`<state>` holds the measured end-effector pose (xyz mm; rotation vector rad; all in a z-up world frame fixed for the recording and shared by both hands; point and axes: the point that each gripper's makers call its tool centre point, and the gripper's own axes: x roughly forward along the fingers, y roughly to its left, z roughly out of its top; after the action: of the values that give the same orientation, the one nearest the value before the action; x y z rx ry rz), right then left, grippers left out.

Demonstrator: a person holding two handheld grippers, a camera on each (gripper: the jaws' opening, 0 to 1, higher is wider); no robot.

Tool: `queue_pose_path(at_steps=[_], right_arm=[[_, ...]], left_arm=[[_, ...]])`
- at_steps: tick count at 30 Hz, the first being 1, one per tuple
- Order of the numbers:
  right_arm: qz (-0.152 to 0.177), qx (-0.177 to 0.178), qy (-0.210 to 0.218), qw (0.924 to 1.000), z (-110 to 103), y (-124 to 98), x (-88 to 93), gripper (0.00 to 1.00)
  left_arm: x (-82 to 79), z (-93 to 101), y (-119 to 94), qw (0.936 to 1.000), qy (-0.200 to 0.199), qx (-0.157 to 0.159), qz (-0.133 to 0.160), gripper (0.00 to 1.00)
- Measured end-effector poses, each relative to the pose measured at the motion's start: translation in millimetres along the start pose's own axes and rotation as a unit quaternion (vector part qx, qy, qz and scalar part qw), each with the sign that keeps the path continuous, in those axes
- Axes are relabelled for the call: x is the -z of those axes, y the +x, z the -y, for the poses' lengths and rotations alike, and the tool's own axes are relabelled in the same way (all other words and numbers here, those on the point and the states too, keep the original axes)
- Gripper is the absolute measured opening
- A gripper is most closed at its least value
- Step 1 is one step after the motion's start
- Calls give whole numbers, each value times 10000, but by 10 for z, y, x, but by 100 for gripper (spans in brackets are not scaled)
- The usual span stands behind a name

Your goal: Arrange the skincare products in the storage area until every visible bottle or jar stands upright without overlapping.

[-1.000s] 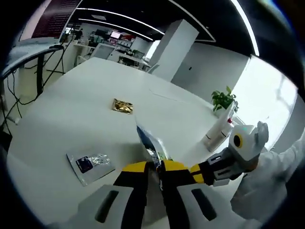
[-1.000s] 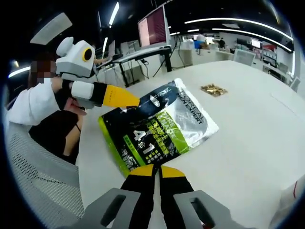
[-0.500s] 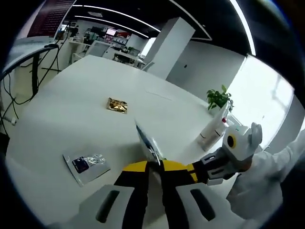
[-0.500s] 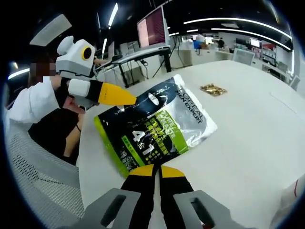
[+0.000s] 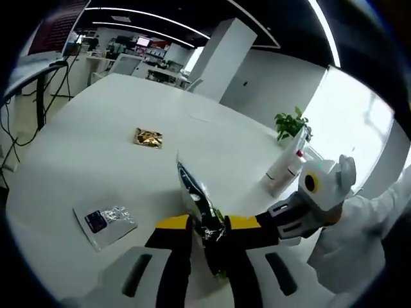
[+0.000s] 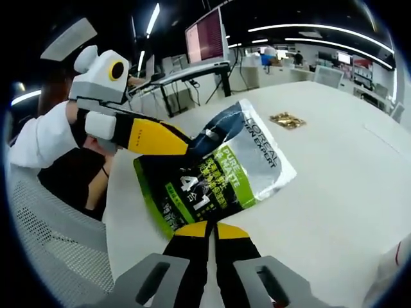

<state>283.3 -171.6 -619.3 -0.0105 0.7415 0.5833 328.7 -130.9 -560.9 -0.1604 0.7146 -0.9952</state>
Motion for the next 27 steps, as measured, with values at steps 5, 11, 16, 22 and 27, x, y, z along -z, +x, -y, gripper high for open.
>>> queue_pose_path(at_steps=[5, 11, 16, 22, 27], right_arm=[[3, 2, 25, 10000, -3, -15, 6, 0], [19, -10, 17, 10000, -1, -5, -1, 0], [-3, 5, -14, 10000, 16, -9, 7, 0], [-19, 126, 60, 9999, 100, -130, 45, 4], [147, 70, 367, 9992, 75, -221, 50, 14]], left_arm=[[6, -172, 9, 9990, 274, -350, -96, 0], [-94, -200, -46, 9977, -92, -629, 246, 0], [-132, -191, -58, 9972, -224, -634, 335, 0], [-168, -166, -45, 9969, -295, -634, 368, 0], [-178, -130, -27, 9973, -314, -570, 342, 0]])
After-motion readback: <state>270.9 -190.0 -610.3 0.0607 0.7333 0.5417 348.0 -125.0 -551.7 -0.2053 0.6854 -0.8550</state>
